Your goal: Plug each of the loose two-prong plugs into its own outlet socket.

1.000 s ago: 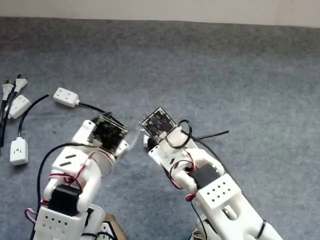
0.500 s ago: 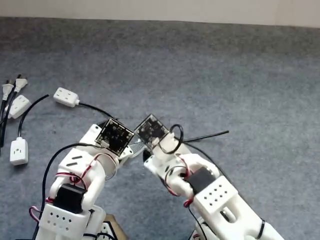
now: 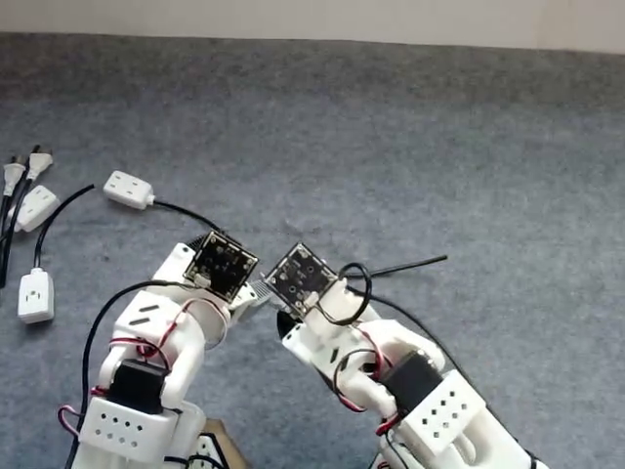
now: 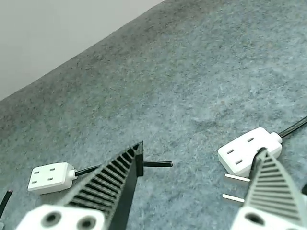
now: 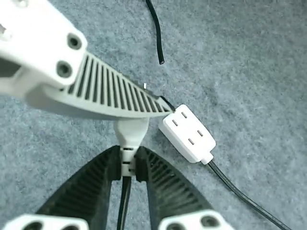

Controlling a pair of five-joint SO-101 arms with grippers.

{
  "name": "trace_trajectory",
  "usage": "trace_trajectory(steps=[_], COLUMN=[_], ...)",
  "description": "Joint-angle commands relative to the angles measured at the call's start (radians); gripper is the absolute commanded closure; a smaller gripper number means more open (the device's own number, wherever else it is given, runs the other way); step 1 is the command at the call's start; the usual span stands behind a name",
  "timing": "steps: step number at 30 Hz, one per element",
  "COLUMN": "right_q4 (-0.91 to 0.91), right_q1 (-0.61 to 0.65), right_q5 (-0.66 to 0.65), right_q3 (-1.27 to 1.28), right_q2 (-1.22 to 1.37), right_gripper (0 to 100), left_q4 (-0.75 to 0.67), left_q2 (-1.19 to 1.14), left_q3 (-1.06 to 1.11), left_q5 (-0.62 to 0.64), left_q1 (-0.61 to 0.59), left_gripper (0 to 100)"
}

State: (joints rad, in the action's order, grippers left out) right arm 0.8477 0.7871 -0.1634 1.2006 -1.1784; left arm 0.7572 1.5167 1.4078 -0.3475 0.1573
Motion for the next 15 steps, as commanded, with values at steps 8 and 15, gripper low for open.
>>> trace_trajectory(steps=[8, 15], right_q4=[0.077, 0.076], right_q1=[-0.054, -0.073], right_q5=[0.009, 0.009], right_q3=[-0.157, -0.162], right_q2=[-0.027, -0.027], right_gripper=[99.2, 99.2], left_q4=[-0.017, -0.017], left_q2=[0.005, 0.005], left_q3=[0.018, 0.035], left_q5=[-0.008, -0.006], left_q1=[-0.012, -0.005], left_gripper=[66, 66])
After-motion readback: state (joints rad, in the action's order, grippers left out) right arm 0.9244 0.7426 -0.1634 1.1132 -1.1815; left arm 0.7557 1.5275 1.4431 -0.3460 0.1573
